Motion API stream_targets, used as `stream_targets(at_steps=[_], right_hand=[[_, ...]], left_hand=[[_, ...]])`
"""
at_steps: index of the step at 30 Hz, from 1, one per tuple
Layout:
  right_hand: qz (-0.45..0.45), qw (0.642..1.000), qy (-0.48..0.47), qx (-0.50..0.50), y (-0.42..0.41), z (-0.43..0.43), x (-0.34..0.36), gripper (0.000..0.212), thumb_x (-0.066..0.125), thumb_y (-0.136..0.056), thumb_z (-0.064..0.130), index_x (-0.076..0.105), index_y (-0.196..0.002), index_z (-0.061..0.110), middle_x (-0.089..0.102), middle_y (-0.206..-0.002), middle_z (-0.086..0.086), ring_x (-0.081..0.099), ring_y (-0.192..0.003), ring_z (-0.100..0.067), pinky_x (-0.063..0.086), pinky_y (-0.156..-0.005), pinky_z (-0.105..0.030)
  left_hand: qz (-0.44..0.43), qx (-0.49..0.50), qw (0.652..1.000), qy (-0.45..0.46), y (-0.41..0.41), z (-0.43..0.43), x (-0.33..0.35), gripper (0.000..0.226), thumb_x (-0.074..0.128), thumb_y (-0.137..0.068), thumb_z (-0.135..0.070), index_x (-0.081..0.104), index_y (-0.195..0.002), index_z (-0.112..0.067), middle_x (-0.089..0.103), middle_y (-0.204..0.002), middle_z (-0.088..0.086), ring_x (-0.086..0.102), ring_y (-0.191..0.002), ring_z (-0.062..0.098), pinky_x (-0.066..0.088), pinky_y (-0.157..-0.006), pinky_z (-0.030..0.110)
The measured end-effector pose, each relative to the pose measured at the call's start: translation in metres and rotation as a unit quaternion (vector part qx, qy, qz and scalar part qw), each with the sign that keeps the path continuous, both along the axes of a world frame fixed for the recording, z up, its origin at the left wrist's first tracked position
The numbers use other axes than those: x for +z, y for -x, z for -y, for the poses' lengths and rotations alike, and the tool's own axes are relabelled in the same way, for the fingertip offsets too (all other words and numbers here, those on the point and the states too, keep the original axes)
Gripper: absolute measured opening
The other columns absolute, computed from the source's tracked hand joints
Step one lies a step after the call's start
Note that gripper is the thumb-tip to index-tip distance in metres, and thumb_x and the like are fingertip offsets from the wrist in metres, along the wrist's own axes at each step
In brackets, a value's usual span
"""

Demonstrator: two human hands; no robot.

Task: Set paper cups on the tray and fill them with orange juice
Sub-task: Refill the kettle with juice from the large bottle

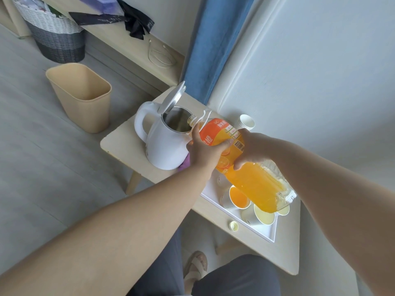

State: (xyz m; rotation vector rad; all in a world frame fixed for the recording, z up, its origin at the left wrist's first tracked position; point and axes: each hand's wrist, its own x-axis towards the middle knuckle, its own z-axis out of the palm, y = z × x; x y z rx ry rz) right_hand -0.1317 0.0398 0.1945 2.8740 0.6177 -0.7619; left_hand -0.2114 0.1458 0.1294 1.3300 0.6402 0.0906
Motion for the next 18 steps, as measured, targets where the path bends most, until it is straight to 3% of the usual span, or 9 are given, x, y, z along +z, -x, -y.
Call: stream_targets(at_steps=[9,18], right_hand=[[-0.016,1.000,0.014,0.000,-0.0014,-0.0037,-0.0020,0.111,0.085,-0.042,0.048,0.030,-0.136,0.024,0.061,-0.109,0.000,0.060,-0.099,-0.024,0.054,-0.088,-0.040],[-0.014,1.000,0.017,-0.002,-0.0018,-0.0012,-0.0017,0.103,0.087,-0.056,0.040,0.028,-0.138,0.021,0.060,-0.110,-0.002,0.058,-0.100,-0.024,0.053,-0.088,-0.038]], left_hand=[[-0.009,0.008,0.999,0.030,-0.0006,-0.0002,-0.0043,0.097,0.079,-0.072,-0.043,0.017,-0.148,-0.039,0.033,-0.145,0.010,0.044,-0.125,0.033,0.050,-0.093,0.046],[-0.007,0.008,0.999,0.039,-0.0018,0.0008,-0.0077,0.098,0.081,-0.070,-0.045,0.018,-0.146,-0.041,0.034,-0.144,0.010,0.044,-0.126,0.033,0.050,-0.095,0.053]])
